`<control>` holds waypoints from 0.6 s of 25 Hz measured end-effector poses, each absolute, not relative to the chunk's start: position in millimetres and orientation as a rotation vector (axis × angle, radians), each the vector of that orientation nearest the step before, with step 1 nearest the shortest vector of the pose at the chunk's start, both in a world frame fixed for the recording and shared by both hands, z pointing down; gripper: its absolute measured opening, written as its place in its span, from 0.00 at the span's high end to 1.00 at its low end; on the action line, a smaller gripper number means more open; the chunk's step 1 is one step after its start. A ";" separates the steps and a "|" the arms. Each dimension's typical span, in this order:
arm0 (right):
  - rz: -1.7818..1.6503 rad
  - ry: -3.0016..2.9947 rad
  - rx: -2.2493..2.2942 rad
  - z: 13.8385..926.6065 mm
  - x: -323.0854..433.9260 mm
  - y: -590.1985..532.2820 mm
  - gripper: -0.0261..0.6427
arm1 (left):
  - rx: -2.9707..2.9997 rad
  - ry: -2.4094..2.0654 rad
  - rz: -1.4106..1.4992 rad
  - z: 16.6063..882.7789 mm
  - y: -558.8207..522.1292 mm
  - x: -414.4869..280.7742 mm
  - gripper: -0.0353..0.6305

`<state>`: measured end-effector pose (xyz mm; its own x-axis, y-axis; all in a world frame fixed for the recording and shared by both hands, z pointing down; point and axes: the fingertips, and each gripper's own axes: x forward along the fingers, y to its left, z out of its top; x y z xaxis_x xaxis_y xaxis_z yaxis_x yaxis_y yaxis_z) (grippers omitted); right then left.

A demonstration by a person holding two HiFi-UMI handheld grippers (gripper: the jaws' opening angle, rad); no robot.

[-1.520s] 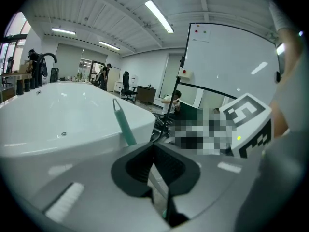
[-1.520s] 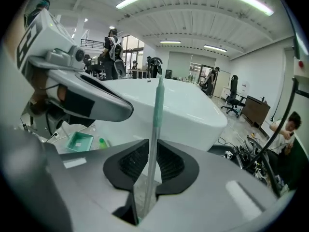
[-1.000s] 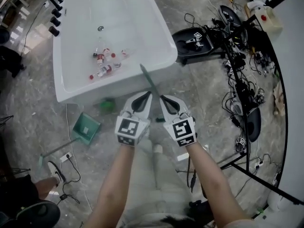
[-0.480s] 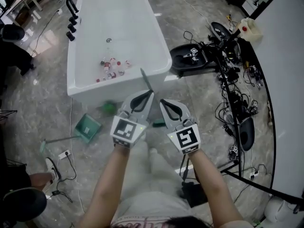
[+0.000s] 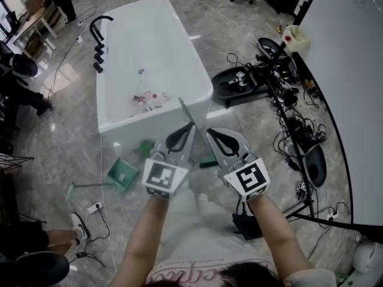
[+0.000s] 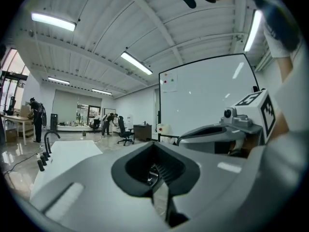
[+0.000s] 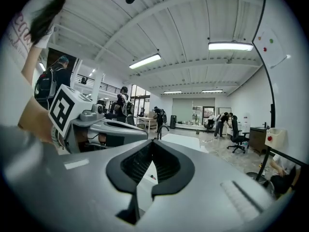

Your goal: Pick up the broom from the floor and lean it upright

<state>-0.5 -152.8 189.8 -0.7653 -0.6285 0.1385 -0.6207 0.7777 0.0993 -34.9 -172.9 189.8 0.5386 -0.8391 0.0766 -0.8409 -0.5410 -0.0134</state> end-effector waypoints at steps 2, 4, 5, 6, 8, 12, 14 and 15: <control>-0.081 -2.811 1.011 173.7 0.5 -148.5 0.96 | 2.744 -1.486 0.077 175.4 -168.0 -31.7 0.95; -0.094 -2.806 1.027 161.7 0.3 -145.4 0.96 | 2.749 -1.484 0.032 163.5 -164.3 -31.3 0.95; -0.091 -2.804 1.037 157.7 -0.5 -144.5 0.96 | 2.752 -1.479 0.018 159.3 -162.6 -32.0 0.95; -0.080 -2.804 1.049 154.6 -1.8 -144.0 0.96 | 2.755 -1.469 0.013 156.1 -160.8 -32.8 0.95; -0.043 -2.810 1.082 149.9 -4.7 -143.9 0.96 | 2.764 -1.443 0.020 153.1 -157.1 -35.3 0.95; 0.041 -2.827 1.129 139.2 -4.2 -142.5 0.96 | 2.804 -1.397 0.012 143.1 -149.0 -33.8 0.95; 0.066 -2.832 1.134 134.8 -4.1 -141.0 0.96 | 2.822 -1.379 0.005 135.8 -146.1 -31.2 0.95; 0.063 -2.829 1.135 133.3 -5.4 -140.4 0.96 | 2.829 -1.368 0.004 132.3 -145.4 -30.4 0.95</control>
